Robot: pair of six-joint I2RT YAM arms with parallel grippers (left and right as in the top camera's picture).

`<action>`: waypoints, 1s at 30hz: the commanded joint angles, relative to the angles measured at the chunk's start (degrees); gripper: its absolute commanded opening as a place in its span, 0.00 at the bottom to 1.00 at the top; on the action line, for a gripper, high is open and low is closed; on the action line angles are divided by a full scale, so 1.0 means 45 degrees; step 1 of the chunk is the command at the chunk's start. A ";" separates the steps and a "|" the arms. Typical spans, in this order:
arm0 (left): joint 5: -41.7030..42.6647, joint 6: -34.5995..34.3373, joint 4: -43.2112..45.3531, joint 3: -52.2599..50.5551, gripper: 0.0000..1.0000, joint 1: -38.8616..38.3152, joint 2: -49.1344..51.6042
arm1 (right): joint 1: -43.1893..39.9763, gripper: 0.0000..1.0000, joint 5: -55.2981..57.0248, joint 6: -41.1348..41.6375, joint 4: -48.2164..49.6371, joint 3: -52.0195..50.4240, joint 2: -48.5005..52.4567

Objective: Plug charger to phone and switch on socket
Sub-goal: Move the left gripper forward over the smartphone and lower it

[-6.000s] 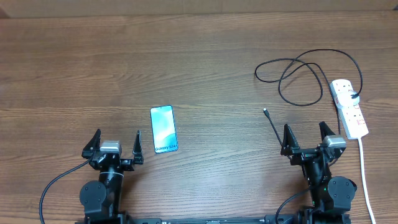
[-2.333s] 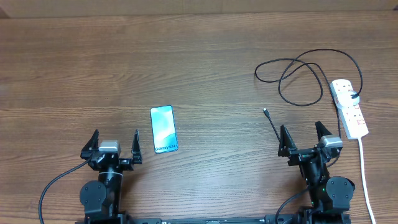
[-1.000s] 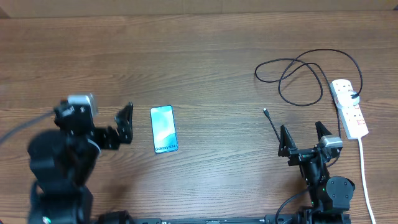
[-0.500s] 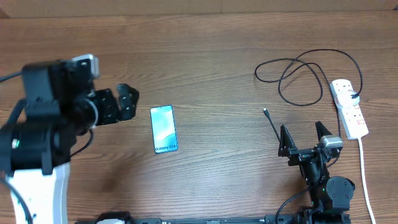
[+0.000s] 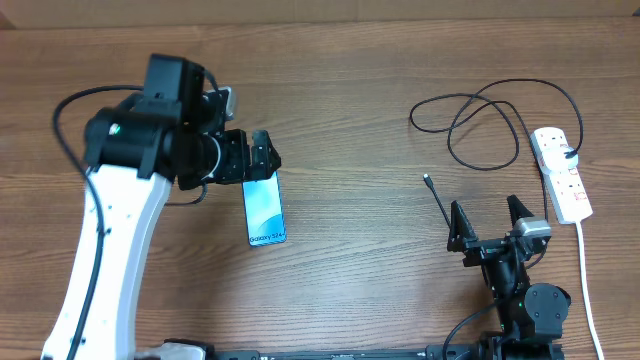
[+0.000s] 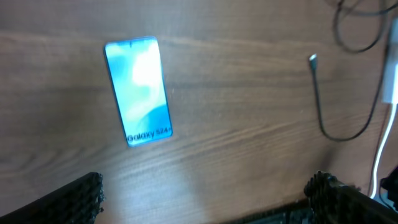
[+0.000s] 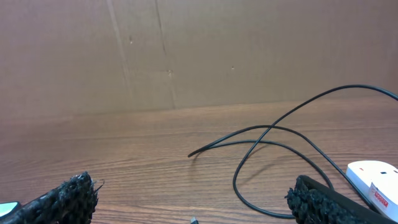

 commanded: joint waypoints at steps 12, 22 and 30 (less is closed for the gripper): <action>-0.3857 -0.3492 -0.1608 0.0223 0.99 -0.0967 0.3599 | 0.0078 1.00 0.0049 0.0024 0.0068 -0.0131 -0.0102; -0.6533 -0.4702 -0.1078 0.0019 0.99 -0.2764 0.3968 | 0.0078 1.00 0.0049 0.0019 0.0068 -0.0131 -0.0102; -0.8893 -0.5401 -0.0923 -0.0189 0.99 -0.3191 0.3968 | 0.0078 1.00 0.0049 0.0024 0.0068 -0.0131 -0.0102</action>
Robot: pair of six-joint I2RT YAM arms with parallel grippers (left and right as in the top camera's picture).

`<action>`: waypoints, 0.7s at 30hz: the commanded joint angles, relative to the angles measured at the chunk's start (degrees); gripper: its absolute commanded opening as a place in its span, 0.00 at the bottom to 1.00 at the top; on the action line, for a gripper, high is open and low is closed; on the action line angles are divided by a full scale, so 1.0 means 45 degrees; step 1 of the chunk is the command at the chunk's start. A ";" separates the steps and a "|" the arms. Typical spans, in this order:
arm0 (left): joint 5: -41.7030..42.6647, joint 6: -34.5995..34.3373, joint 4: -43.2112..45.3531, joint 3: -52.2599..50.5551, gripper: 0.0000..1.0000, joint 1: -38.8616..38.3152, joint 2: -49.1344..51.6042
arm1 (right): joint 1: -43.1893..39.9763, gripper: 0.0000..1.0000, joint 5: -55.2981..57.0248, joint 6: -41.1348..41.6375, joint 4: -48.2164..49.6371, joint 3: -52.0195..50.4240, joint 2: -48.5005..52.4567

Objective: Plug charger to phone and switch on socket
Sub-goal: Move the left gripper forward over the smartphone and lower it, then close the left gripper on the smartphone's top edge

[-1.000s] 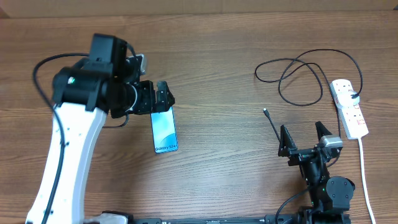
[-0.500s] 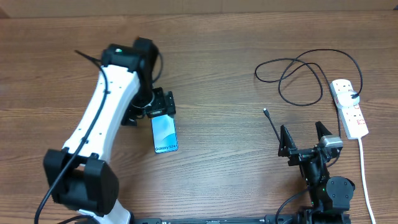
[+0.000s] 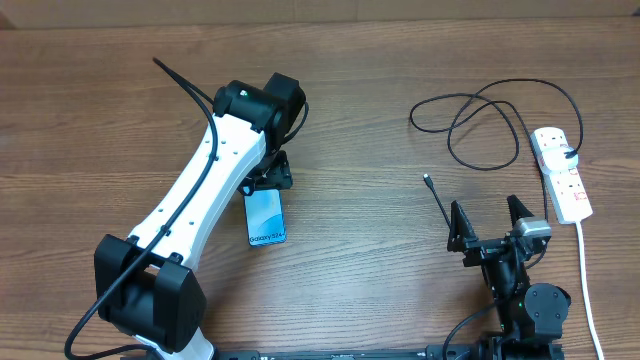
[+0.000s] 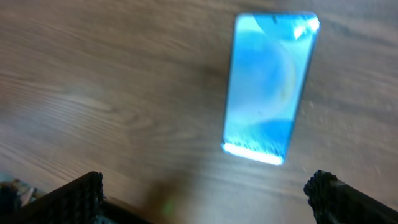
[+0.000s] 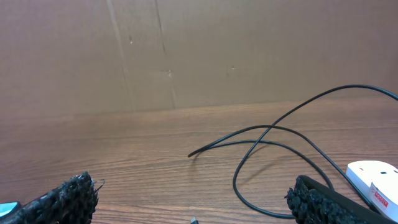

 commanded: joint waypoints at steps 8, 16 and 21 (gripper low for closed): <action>0.1360 0.0792 0.3075 -0.2093 0.99 -0.0049 0.0155 | 0.0078 1.00 0.0049 0.0029 0.0063 -0.0131 -0.0102; 0.1957 0.1705 0.4915 -0.4726 0.99 -0.0049 0.0155 | 0.0078 1.00 0.0049 0.0024 0.0063 -0.0131 -0.0102; 0.2890 0.2730 0.6042 -0.5416 0.99 -0.0029 0.0155 | 0.0078 1.00 0.0049 0.0029 0.0063 -0.0131 -0.0102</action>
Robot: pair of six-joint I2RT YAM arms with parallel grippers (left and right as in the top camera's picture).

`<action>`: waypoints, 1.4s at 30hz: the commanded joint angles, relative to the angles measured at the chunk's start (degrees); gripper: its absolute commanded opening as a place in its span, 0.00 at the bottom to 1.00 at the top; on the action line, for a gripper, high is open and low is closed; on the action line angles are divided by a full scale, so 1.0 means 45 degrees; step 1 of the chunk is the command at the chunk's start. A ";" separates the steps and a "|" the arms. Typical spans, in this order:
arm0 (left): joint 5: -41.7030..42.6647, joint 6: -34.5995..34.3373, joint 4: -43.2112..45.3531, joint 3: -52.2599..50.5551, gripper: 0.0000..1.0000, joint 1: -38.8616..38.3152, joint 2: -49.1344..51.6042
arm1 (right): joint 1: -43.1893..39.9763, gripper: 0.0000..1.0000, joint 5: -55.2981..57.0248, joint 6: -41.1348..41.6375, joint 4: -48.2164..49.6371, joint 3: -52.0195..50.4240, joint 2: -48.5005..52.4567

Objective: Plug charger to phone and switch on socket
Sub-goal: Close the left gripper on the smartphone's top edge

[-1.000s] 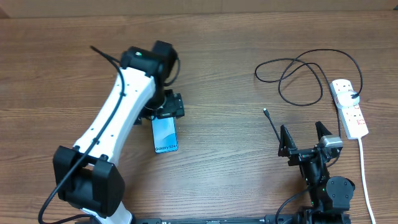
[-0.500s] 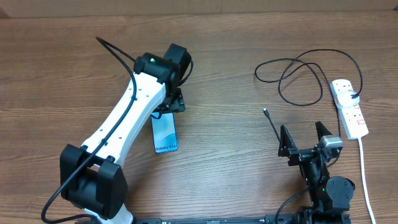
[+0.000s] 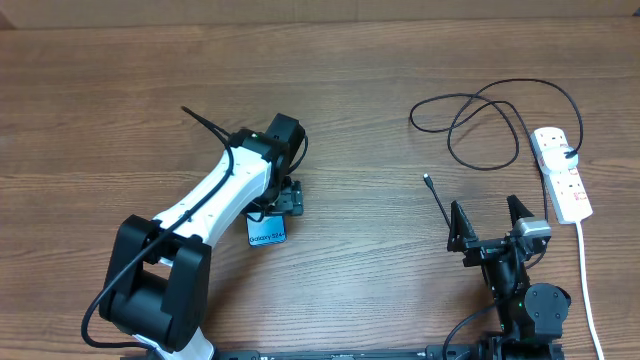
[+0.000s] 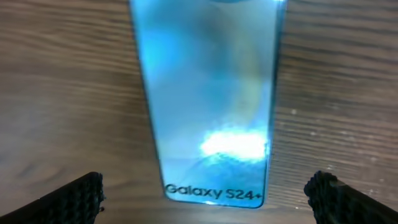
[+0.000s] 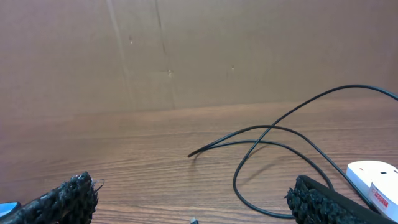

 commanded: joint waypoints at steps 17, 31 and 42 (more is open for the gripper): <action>-0.0602 -0.0544 0.0821 -0.0355 1.00 0.0282 0.0126 | 0.0078 1.00 0.0039 0.0024 0.0063 -0.0131 -0.0102; -0.0680 -0.0544 0.2225 -0.1107 0.99 0.0340 0.0291 | 0.0078 1.00 0.0039 0.0024 0.0063 -0.0131 -0.0102; -0.0437 -0.0539 0.2973 -0.1821 0.99 0.1010 0.0291 | 0.0078 1.00 0.0044 0.0024 0.0063 -0.0131 -0.0102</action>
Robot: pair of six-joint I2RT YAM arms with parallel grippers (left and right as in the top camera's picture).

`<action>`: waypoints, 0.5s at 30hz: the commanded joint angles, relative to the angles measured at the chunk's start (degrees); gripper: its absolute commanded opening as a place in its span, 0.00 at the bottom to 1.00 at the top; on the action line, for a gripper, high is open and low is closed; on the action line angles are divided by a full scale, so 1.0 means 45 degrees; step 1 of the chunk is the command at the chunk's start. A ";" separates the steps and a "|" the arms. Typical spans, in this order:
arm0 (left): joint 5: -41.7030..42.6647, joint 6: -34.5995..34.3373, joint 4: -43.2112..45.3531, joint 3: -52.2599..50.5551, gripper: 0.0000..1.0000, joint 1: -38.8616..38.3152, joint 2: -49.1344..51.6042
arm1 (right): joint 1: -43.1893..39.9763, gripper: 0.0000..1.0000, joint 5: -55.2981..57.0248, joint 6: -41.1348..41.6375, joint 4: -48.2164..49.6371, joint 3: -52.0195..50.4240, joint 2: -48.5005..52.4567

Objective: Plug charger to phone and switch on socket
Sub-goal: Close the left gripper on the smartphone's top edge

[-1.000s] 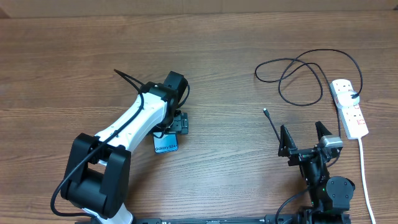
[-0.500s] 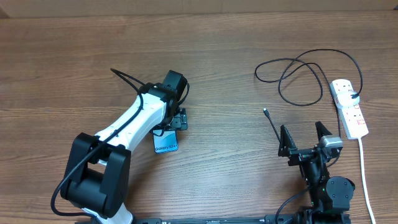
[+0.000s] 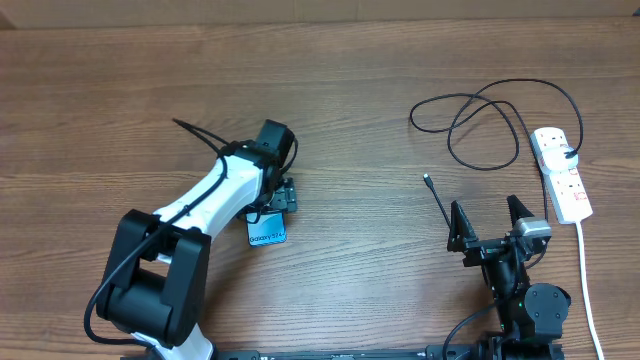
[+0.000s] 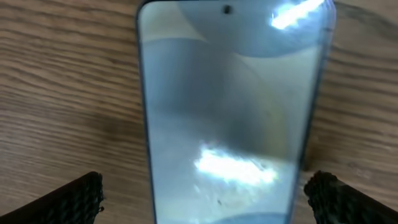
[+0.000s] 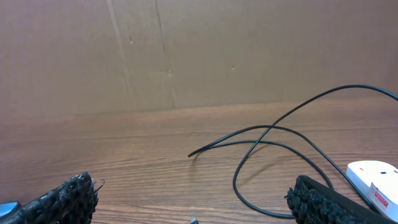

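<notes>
The phone (image 4: 230, 112) lies flat on the table, screen up, and fills the left wrist view with its camera hole at the top. My left gripper (image 4: 205, 208) is open and close over it, with one fingertip (image 4: 78, 199) off each long edge. In the overhead view that gripper (image 3: 270, 205) covers the top half of the phone (image 3: 266, 232). The black charger cable (image 3: 490, 120) loops at the right, its free plug (image 3: 427, 179) pointing left. It runs to the white power strip (image 3: 562, 172). My right gripper (image 3: 489, 222) stands open near the front edge, holding nothing.
The right wrist view shows the cable loop (image 5: 273, 134), a corner of the power strip (image 5: 373, 177) and a brown cardboard wall (image 5: 199, 50) behind the table. The strip's white lead (image 3: 586, 290) runs down the right edge.
My left gripper has shifted toward the phone's top end: the wrist view showed the "Galaxy S24+" end, now the camera-hole end. The right arm and the cable are unchanged.
First my left gripper was open, high over the table by the phone's top end. It then stood above the phone, then close over its lower end. Now it is open over the top half. The right gripper stayed open throughout; the phone and cable have not moved.
</notes>
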 commanded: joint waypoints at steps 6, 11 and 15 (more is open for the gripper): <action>0.0826 0.0631 0.0942 -0.0607 1.00 0.0384 0.0189 | 0.0078 1.00 0.0044 0.0029 0.0068 -0.0131 -0.0102; 0.0792 0.0622 0.0933 -0.0636 1.00 0.0389 0.0194 | 0.0078 1.00 0.0044 0.0029 0.0068 -0.0131 -0.0102; 0.0792 0.0622 0.0928 -0.0636 1.00 0.0389 0.0316 | 0.0078 1.00 0.0044 0.0029 0.0068 -0.0131 -0.0102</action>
